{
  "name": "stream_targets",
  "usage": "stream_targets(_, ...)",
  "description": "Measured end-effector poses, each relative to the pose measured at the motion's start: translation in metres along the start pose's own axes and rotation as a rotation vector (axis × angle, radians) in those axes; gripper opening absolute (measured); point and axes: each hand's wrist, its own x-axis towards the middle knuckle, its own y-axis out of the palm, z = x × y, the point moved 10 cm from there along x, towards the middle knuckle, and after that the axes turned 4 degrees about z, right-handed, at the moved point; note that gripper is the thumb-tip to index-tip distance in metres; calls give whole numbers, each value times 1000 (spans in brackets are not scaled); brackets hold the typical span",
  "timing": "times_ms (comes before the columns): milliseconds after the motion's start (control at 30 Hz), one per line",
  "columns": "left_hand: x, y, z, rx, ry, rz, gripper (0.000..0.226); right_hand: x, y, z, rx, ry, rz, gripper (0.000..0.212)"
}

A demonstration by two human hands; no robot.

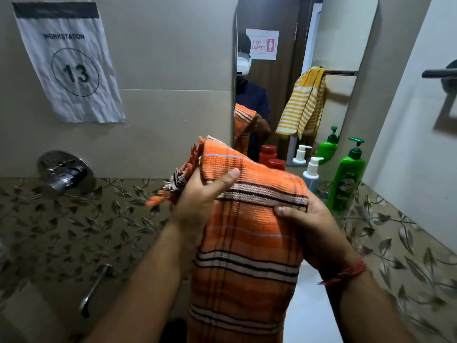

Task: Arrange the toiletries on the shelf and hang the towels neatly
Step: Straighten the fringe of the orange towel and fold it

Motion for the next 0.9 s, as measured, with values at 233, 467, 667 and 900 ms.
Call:
stream_targets(233, -25, -2, 49, -72, -168, 198, 44, 7, -22, -13, 109, 95, -212, 48)
stream_targets(467, -7, -34, 47, 42, -23, -326, 59, -16, -13, -37, 153, 283, -9, 44)
stream_targets(667, 3, -28, 39, 270, -15, -115, 77, -15, -28, -44, 41, 288, -224, 36)
stream_targets(900, 8, -41, 45, 407, -163, 8, 114, 0, -49, -35, 13, 240, -424, 27)
